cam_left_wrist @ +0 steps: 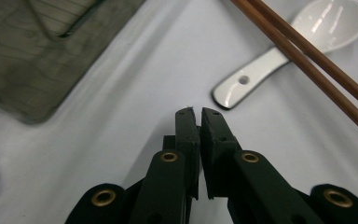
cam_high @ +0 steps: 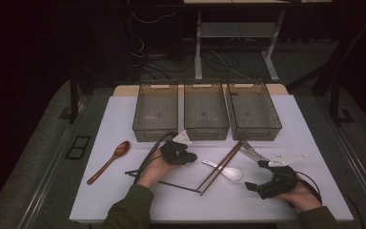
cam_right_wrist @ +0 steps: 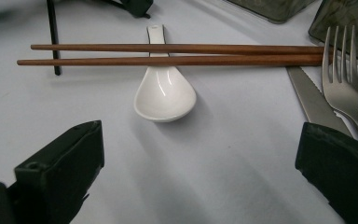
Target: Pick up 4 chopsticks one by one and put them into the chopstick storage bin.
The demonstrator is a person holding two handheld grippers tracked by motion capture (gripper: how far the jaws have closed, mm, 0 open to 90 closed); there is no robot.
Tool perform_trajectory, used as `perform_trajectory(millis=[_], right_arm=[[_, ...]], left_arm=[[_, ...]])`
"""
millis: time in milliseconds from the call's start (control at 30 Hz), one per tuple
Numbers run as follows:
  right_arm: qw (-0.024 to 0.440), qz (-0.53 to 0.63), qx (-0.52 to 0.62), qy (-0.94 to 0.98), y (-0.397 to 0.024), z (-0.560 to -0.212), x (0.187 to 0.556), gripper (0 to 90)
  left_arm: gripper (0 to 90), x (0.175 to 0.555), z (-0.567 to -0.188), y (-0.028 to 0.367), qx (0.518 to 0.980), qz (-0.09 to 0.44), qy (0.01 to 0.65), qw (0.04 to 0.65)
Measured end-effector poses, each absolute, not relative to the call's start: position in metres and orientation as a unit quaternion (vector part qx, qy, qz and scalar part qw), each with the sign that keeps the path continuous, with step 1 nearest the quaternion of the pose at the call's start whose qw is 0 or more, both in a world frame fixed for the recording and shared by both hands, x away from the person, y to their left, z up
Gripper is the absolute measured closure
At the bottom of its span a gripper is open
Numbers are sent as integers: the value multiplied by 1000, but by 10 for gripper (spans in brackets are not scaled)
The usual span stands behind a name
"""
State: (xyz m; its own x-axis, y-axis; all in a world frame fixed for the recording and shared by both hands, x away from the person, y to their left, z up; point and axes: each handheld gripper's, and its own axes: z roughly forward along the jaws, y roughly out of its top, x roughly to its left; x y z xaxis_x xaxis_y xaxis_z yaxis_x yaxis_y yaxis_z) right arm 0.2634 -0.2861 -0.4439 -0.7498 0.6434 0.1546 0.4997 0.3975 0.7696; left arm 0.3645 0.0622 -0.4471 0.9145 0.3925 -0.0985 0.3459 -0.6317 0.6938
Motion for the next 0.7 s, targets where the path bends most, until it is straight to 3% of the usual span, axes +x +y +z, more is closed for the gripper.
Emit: perform_trajectory(millis=[433, 500, 700], right_arm=[[84, 426, 342, 833, -286, -444, 264, 9], [84, 427, 343, 833, -286, -444, 264, 9], [83, 427, 342, 833, -286, -444, 264, 9]], left_arm=[[846, 384, -446, 66, 896, 71, 242, 366], [780, 382, -445, 66, 894, 78, 243, 367], [718, 365, -434, 73, 890, 66, 230, 388]])
